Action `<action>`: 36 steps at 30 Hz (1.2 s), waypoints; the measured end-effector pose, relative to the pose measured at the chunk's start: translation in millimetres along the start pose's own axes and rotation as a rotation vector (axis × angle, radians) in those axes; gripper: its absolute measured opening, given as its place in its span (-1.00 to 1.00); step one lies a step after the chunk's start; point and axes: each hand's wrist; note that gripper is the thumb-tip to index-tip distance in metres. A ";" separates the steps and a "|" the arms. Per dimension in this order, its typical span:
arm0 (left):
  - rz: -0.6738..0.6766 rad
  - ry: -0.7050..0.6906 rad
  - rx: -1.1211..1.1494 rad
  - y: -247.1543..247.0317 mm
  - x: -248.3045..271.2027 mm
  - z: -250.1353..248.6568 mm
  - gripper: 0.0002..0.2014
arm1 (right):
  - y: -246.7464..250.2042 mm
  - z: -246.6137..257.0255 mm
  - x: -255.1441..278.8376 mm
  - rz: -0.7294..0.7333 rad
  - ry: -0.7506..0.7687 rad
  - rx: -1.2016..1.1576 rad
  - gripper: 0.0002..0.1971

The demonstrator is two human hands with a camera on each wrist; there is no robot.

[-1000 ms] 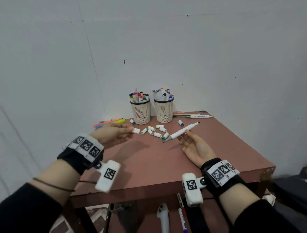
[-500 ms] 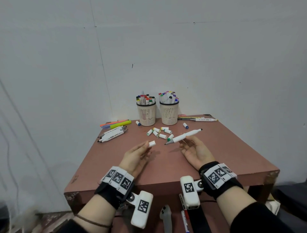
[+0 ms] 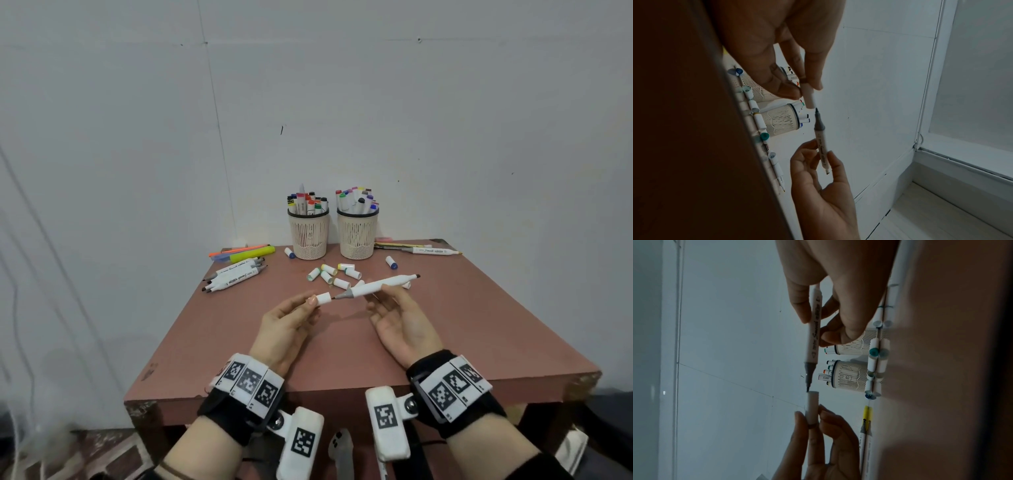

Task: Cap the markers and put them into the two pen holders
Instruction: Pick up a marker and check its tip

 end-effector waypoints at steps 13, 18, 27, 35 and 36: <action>0.067 -0.015 -0.092 1.4 2.9 4.4 -0.83 | -0.6 -7.6 3.7 0.060 -0.031 0.115 -0.87; 0.020 -0.014 -0.157 1.3 3.2 5.5 -0.84 | -0.3 -9.8 4.9 0.070 0.026 0.167 -0.83; -0.056 -0.016 -0.252 1.9 0.7 8.6 -0.84 | -0.3 -13.7 9.5 0.101 0.057 0.291 -0.86; 0.004 0.017 -0.157 -2.5 4.3 3.4 -0.90 | -4.6 -13.6 14.1 0.083 0.056 0.244 -0.90; 0.010 0.020 -0.154 -3.0 4.7 2.8 -0.91 | -5.0 -13.4 14.3 0.079 0.055 0.238 -0.91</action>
Point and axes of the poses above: each hand's wrist, its own x-axis away from the middle knuckle, its own y-axis out of the back of the hand, z = x × y, and after that the axes turned 10 degrees about -x, right-handed
